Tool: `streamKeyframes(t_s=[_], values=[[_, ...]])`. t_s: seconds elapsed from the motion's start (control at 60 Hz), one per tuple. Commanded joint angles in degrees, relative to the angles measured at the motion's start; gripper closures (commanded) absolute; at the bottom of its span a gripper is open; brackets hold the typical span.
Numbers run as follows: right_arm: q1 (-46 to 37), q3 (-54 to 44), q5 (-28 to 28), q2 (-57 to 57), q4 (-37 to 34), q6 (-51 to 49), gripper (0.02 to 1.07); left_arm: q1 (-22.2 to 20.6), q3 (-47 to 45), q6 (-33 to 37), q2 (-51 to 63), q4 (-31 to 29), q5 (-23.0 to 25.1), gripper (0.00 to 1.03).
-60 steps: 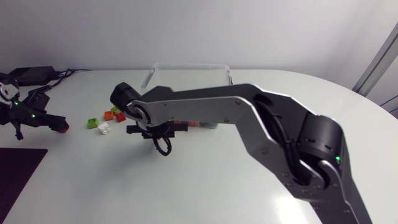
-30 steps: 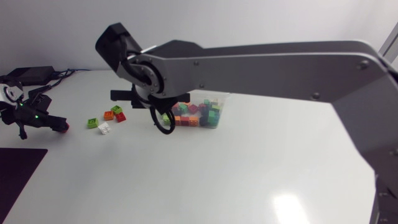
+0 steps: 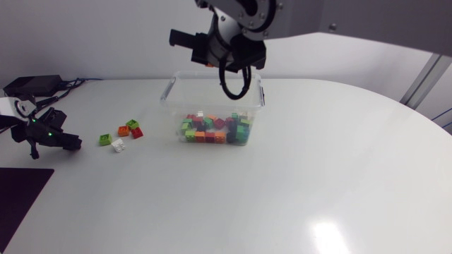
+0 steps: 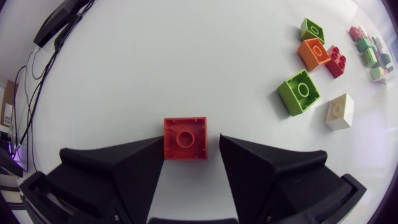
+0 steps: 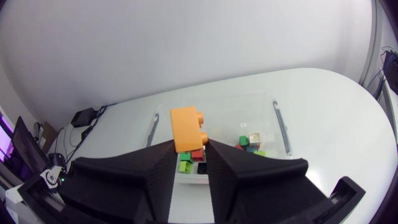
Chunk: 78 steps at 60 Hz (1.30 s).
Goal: Place the duplo bricks in the container
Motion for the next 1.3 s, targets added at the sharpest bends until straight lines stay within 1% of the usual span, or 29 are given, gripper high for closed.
streamKeyframes(t_s=[0.0, 0.083, 0.15, 0.3, 0.467, 0.733, 0.833, 0.9, 0.917, 0.933, 0.95, 0.967, 1.0, 1.017, 1.033, 1.05, 1.083, 1.15, 1.283], values=[[-1.0, -1.3, 0.3, -1.9, 0.5, -1.0, 0.86, -0.4, 1.0, -1.1, 1.3, -0.4, 0.0, 0.57], [-2.0, -1.8, -0.4, -2.2, 1.1, -1.1, 0.86, -0.5, -0.1, -1.2, 0.0, -0.5, -0.5, 0.59], [-3.2, -2.0, -1.3, -2.0, 2.1, -1.6, 0.86, -0.5, -1.2, -1.1, -2.1, -0.5, -0.5, 0.59], [-6.4, -2.7, -3.4, 0.3, 5.5, -3.2, 0.85, -0.2, -4.4, -1.2, -11.3, -0.5, -0.1, 0.6], [-9.5, -3.1, -6.1, 4.9, 8.1, -3.4, 0.85, -0.7, -6.8, -2.3, -21.3, -3.1, 4.5, 0.59], [-11.1, -5.4, -8.3, 10.5, 12.7, -4.3, 0.84, -3.3, -10.2, -3.4, -32.0, -6.3, 7.1, 0.59], [-11.2, -5.5, -8.7, 11.8, 12.8, -4.7, 0.84, -3.7, -11.2, -3.3, -33.5, -6.5, 7.0, 0.59], [-11.5, -5.4, -8.7, 12.4, 12.8, -5.0, 0.82, -3.3, -11.2, -3.2, -31.9, -6.5, 6.8, 0.57], [-11.5, -5.3, -8.8, 12.6, 12.8, -5.4, 0.81, -3.1, -11.1, -3.2, -31.5, -6.5, 6.8, 0.57], [-11.5, -5.2, -9.0, 12.8, 12.8, -5.6, 0.79, -2.6, -10.8, -2.9, -30.1, -6.5, 6.5, 0.55], [-11.5, -5.2, -9.3, 12.9, 12.7, -5.7, 0.75, -2.3, -10.8, -2.7, -29.9, -6.5, 6.5, 0.55], [-11.7, -5.0, -10.1, 13.1, 12.5, -5.8, 0.66, -1.8, -10.6, -2.3, -29.3, -6.4, 6.4, 0.54], [-11.9, -4.5, -11.5, 13.4, 11.8, -6.0, 0.43, -0.8, -10.3, -1.8, -27.4, -6.4, 6.3, 0.48], [-12.1, -3.6, -12.9, 14.1, 10.2, -6.0, 0.18, -0.7, -10.1, -1.7, -27.1, -6.4, 6.2, 0.46], [-12.1, -3.0, -13.4, 14.3, 9.2, -6.0, 0.07, 0.0, -9.7, -1.4, -25.7, -6.4, 5.8, 0.38], [-12.2, -2.1, -13.6, 14.8, 8.0, -6.0, 0.04, 0.2, -9.5, -1.1, -25.0, -6.3, 5.7, 0.36], [-12.2, -0.9, -13.5, 15.0, 6.2, -6.0, 0.06, 1.0, -8.8, -0.7, -23.1, -6.3, 5.6, 0.35], [-12.0, -1.5, -13.4, 13.7, 6.7, -6.7, 0.06, 1.7, -8.1, -0.3, -21.0, -5.7, 5.4, 0.24], [-11.2, -3.2, -12.2, 8.9, 6.9, -8.0, 0.06, 2.7, -5.0, -0.3, -15.6, -5.7, 5.2, 0.24]])
